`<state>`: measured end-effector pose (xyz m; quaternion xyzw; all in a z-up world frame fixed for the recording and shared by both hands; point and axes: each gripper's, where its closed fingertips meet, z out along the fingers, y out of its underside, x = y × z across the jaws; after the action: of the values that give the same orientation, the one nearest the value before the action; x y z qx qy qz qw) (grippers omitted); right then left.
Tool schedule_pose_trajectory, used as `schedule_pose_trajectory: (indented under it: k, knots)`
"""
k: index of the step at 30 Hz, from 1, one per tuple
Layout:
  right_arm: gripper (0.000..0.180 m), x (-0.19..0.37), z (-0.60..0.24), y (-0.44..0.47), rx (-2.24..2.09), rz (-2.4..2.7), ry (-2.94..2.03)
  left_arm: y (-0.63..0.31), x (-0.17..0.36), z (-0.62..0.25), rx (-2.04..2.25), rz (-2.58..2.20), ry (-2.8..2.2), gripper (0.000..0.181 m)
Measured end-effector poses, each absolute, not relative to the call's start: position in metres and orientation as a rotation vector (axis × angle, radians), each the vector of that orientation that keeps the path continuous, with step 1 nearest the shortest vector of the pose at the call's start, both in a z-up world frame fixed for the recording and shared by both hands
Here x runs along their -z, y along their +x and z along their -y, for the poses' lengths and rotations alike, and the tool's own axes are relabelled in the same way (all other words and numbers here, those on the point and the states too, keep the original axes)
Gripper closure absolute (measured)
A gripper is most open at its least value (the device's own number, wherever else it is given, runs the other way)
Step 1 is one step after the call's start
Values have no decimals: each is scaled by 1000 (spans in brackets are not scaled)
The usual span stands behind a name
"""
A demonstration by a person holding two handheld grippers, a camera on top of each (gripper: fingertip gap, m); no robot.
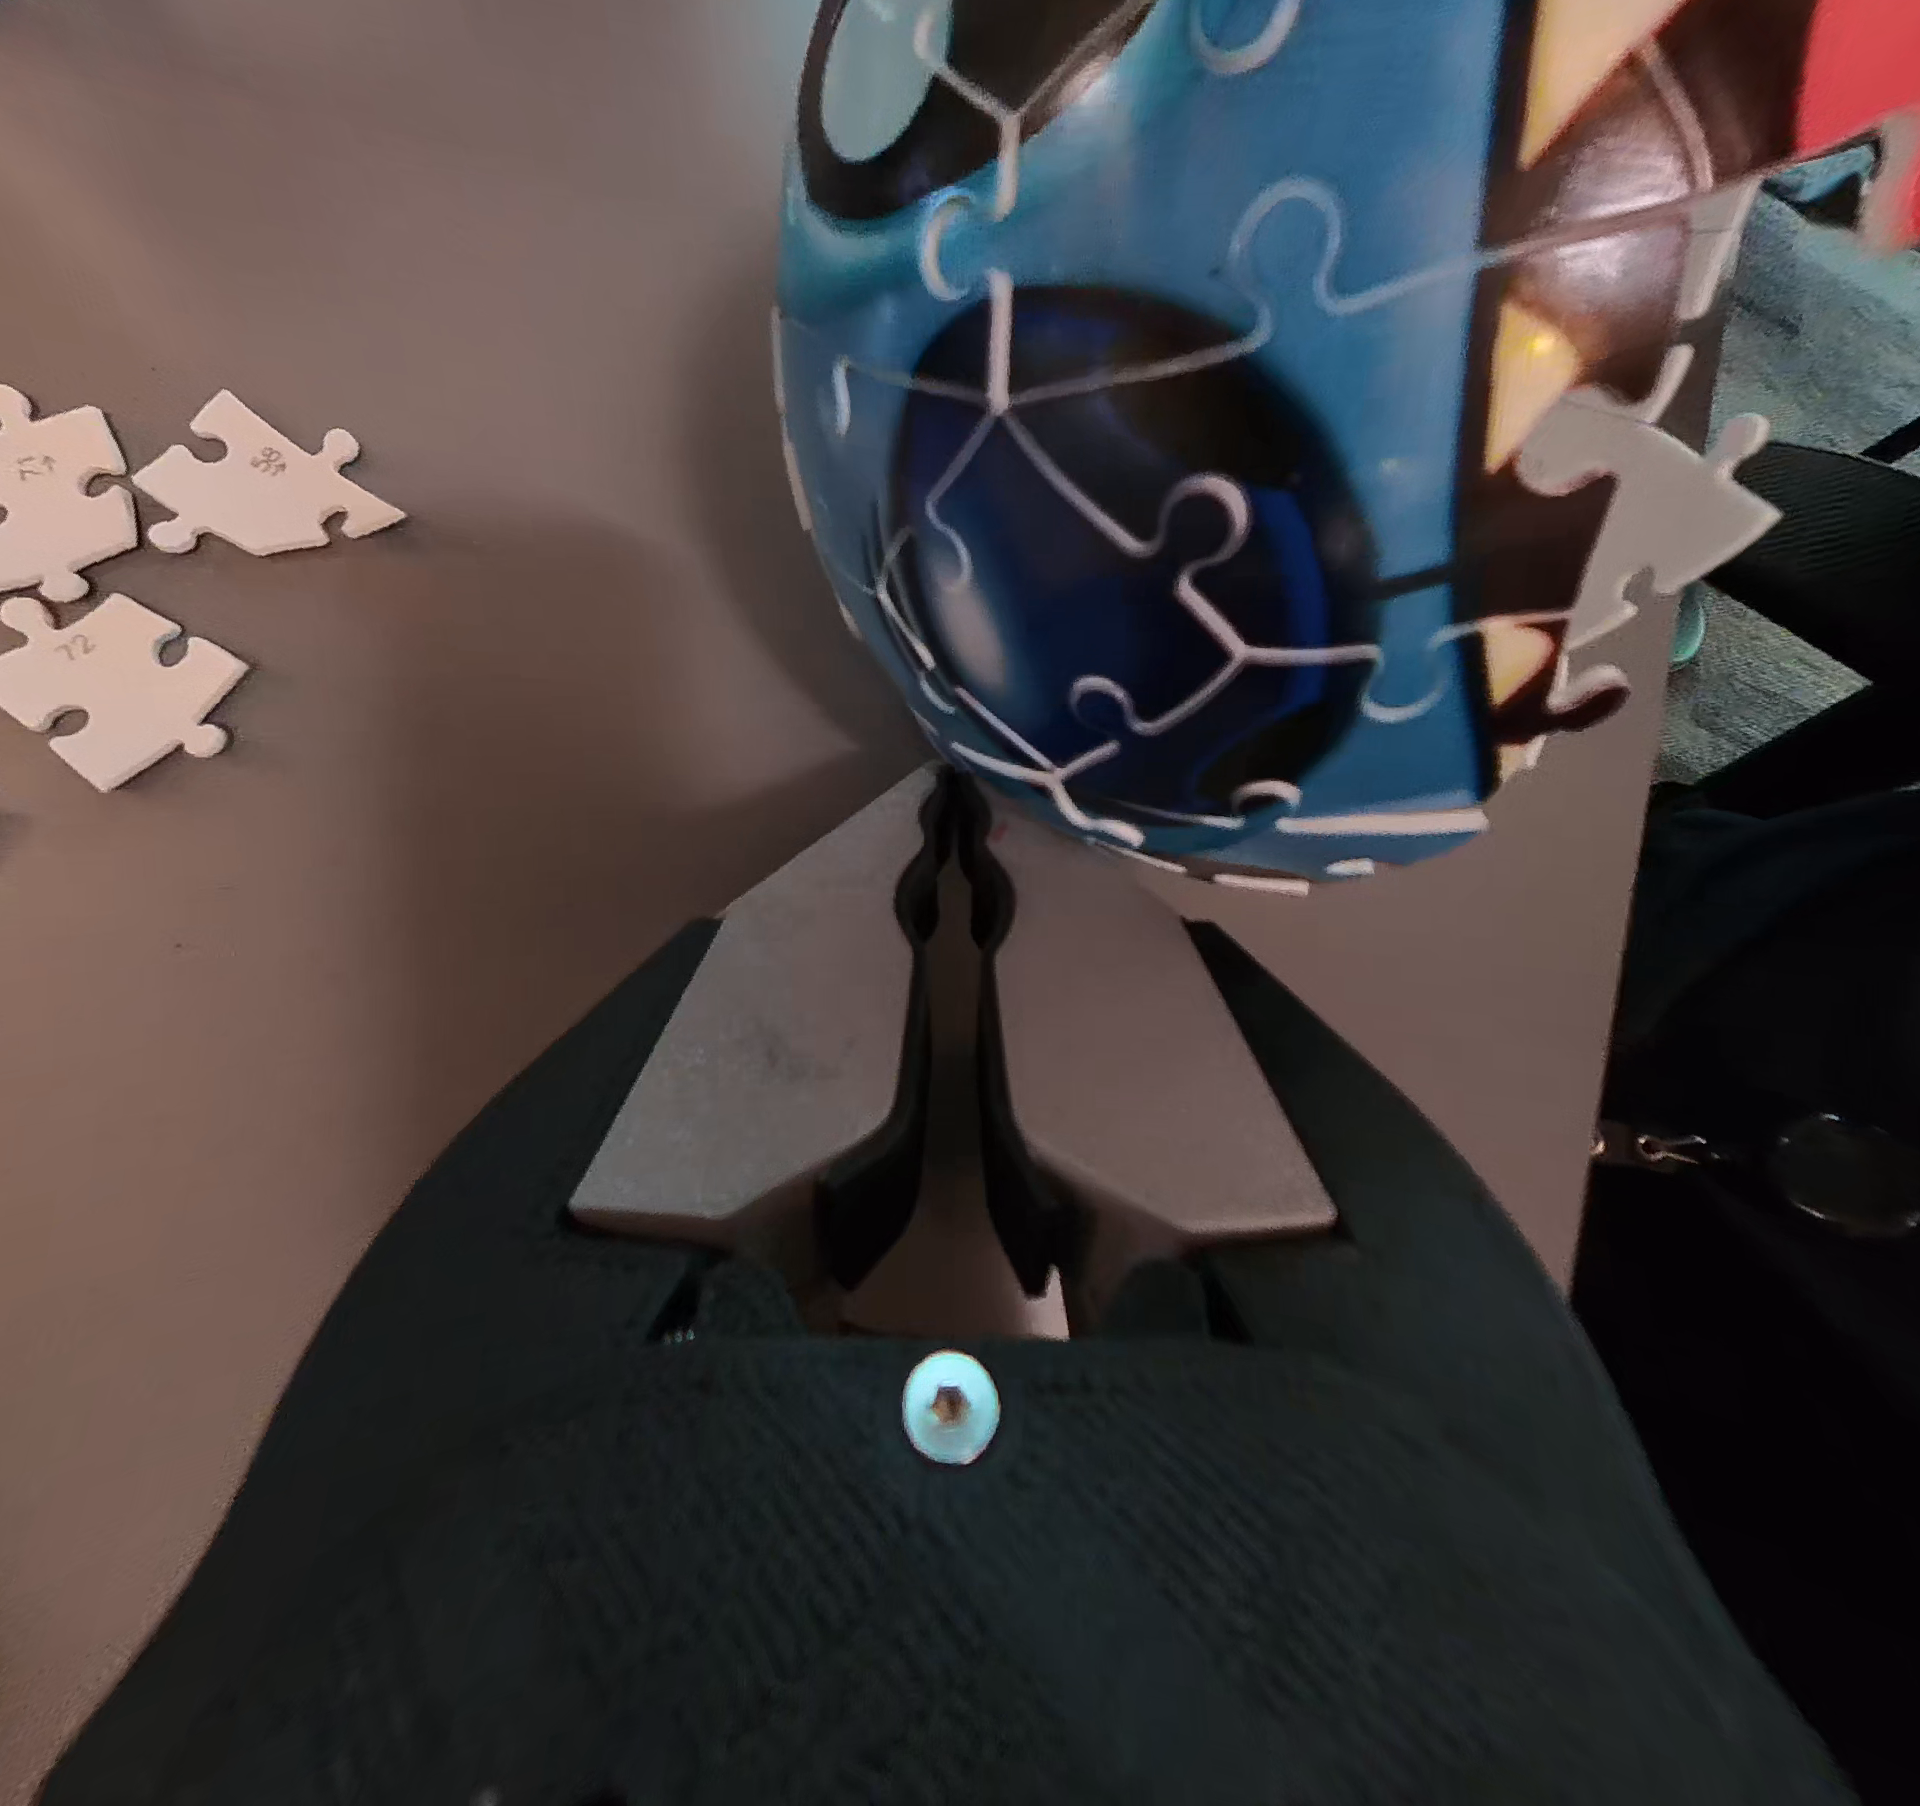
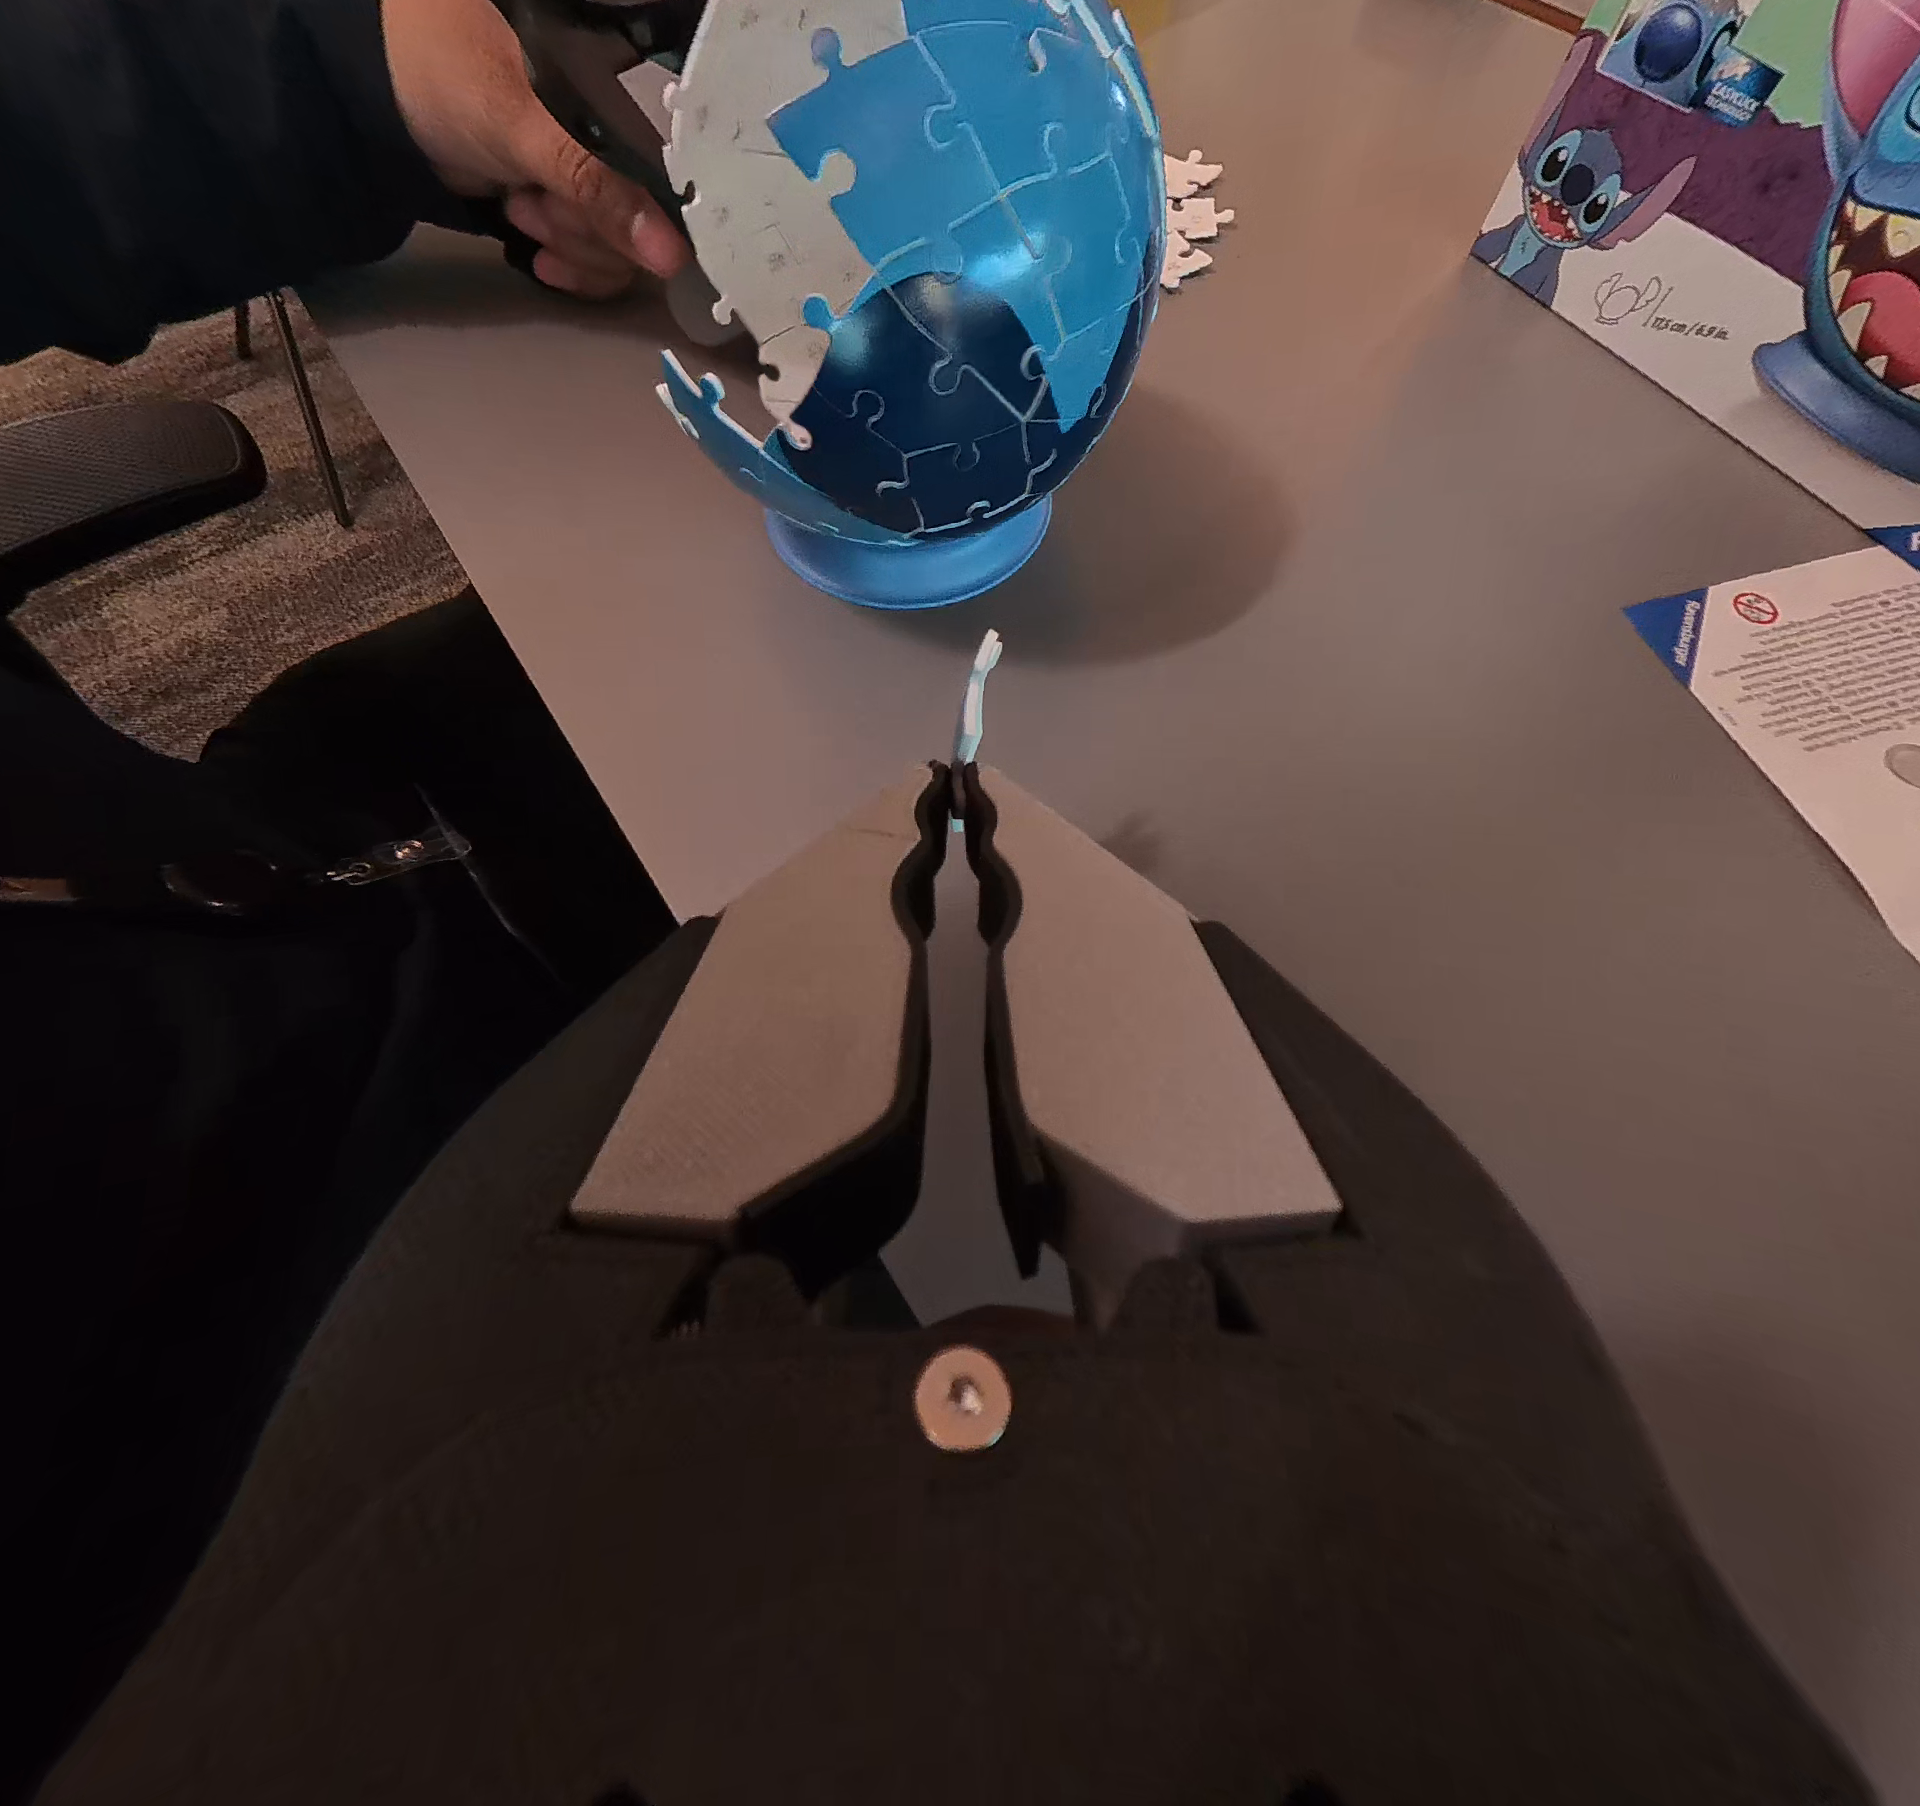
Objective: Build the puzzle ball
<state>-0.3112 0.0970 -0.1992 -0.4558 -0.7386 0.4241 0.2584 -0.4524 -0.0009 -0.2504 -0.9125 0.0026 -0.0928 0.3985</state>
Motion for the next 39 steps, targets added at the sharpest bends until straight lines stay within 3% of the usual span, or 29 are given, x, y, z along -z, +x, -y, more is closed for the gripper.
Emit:
schedule_pose_trajectory:
  k: [15,39]
  knots:
    - [180,188,-94,-301,-921,2087,-996,-413,250,-2,259,134,-2299,181]
    - [180,177,-15,-332,22,2122,-280,-391,229,35,272,18,-2178,181]
